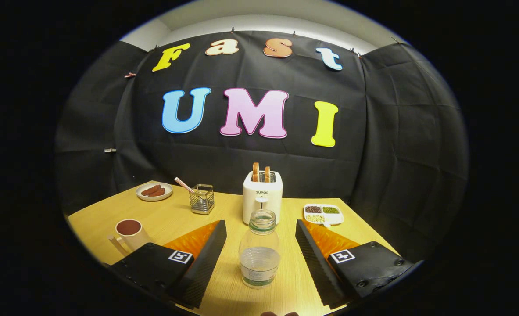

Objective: Take the bottle from table, then pour the juice into the cup, finally place the bottle on the coaster

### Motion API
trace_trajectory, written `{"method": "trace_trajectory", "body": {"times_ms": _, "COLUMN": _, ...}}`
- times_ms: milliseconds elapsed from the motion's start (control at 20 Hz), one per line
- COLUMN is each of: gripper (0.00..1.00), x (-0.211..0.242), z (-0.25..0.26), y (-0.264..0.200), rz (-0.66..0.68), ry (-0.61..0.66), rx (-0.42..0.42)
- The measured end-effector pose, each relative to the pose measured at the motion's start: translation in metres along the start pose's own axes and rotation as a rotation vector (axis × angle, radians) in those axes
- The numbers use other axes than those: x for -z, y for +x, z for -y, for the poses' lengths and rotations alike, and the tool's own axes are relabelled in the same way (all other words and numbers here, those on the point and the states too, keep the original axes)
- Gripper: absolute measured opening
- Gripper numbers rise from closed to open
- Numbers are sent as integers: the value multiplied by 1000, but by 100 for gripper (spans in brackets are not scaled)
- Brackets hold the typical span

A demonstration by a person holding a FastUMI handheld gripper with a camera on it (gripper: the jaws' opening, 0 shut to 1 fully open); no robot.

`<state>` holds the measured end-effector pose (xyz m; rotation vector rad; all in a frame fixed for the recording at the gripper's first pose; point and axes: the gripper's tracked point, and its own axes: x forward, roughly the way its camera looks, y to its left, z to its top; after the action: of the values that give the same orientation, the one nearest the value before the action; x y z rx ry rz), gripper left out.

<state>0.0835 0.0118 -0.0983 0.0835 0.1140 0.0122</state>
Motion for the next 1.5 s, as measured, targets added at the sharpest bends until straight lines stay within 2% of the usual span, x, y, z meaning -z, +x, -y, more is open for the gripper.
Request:
{"method": "trace_trajectory", "body": {"times_ms": 1050, "gripper": 98, "x": 81, "z": 1, "y": 25, "rz": -109, "ry": 39, "rx": -8}}
{"method": "trace_trajectory", "body": {"times_ms": 1500, "gripper": 98, "x": 89, "z": 8, "y": 35, "rz": -114, "ry": 63, "rx": -8}}
